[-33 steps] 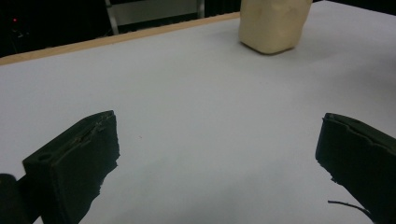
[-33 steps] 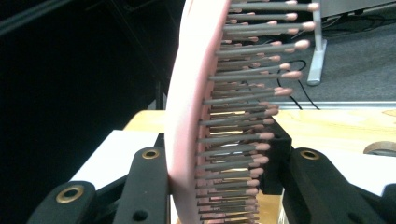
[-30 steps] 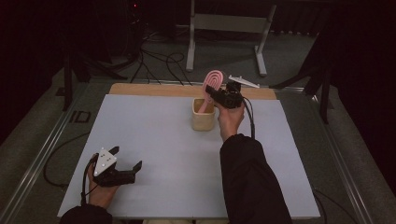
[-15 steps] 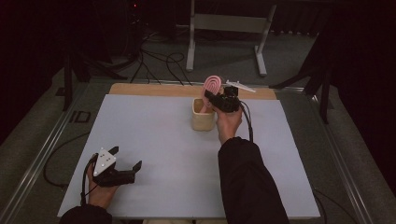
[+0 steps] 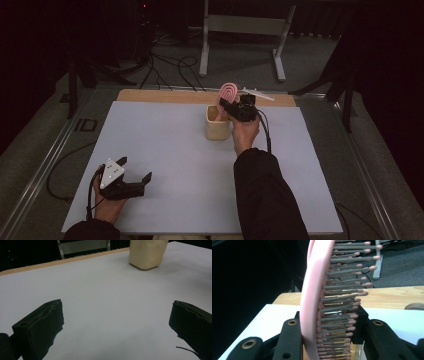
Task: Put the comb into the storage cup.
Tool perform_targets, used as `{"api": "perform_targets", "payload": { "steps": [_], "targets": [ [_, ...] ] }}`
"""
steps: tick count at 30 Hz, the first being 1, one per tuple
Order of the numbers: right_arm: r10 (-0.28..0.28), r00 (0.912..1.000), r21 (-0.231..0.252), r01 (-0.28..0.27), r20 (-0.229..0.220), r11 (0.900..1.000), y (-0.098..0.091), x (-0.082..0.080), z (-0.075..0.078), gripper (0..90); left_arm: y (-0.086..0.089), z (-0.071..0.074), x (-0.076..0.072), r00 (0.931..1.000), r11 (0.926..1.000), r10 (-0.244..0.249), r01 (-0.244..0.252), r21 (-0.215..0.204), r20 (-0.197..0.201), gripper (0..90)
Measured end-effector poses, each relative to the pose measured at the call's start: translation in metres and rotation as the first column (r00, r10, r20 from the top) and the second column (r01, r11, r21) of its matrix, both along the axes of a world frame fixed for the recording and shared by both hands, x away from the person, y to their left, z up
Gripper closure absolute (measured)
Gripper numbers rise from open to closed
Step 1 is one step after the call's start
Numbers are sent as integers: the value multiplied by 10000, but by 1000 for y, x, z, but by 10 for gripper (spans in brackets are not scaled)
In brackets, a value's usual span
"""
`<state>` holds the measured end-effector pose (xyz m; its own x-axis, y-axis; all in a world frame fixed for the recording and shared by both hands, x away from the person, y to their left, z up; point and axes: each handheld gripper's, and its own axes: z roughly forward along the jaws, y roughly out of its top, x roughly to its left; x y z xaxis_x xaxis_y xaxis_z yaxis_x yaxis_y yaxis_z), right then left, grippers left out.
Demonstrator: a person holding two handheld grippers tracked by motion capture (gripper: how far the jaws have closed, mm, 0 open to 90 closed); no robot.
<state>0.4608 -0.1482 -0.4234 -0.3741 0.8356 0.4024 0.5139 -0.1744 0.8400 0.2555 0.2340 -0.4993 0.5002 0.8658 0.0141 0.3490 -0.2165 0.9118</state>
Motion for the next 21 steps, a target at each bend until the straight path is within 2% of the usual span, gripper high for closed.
{"api": "perform_targets", "payload": {
  "steps": [21],
  "targets": [
    [19,10000,8,-19,-30,10000,1,1,-4,632,0,0,0,10000,10000,11,-11,-13,-20,2]
  ]
}}
